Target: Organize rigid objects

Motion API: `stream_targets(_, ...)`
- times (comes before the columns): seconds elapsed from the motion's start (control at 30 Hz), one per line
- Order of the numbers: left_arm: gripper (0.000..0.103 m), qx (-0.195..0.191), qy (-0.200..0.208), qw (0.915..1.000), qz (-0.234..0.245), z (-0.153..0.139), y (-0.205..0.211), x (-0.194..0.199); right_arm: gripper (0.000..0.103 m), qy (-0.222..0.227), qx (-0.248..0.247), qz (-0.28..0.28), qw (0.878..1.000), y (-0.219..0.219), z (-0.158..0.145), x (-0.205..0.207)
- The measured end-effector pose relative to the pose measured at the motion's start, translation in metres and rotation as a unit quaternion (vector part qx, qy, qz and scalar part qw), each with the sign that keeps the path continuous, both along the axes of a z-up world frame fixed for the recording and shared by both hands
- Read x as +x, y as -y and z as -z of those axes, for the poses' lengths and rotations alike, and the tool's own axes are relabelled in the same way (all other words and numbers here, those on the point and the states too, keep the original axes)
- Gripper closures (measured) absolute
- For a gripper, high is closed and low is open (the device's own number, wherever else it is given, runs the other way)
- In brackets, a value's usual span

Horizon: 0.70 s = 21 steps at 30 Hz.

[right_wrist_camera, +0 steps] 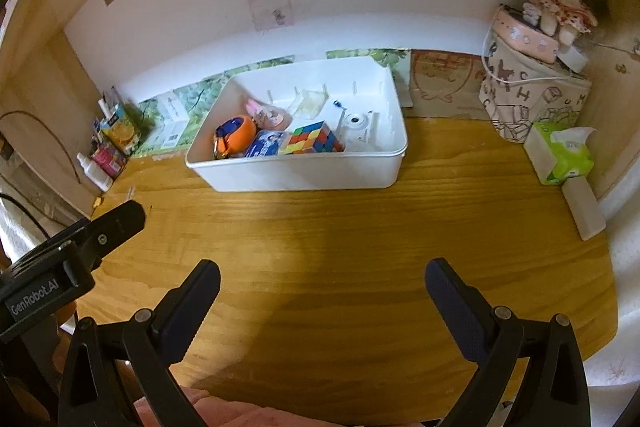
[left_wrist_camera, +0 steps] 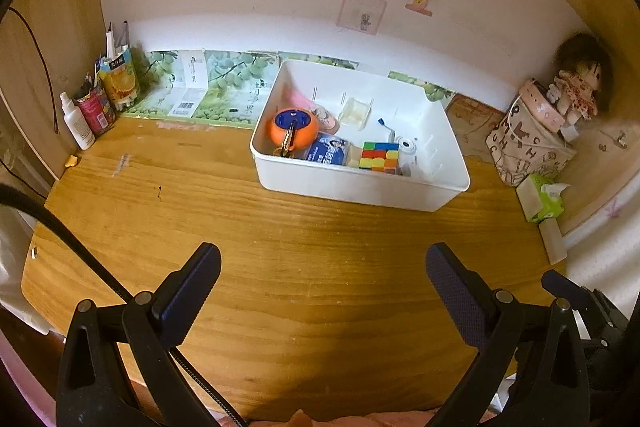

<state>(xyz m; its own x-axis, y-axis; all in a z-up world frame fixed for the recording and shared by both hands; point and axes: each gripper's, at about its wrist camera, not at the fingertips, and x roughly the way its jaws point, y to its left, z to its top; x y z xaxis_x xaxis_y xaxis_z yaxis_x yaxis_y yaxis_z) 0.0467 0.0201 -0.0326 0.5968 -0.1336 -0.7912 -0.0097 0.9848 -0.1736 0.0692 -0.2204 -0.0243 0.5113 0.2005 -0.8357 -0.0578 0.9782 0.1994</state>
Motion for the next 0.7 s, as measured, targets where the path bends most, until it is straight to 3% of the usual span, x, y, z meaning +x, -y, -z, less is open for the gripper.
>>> stream_targets(0.37, 0.001, 0.008, -0.004, 0.9999, 0.006, 0.004, 0.007, -0.011, 0.000, -0.018, -0.015, -0.036, 0.999, -0.016, 0.007, -0.008)
stream_targets(0.7, 0.001, 0.012, -0.004, 0.9998, 0.016, 0.004, 0.010, -0.020, 0.000, -0.025, -0.023, -0.034, 0.999, -0.018, 0.009, -0.024)
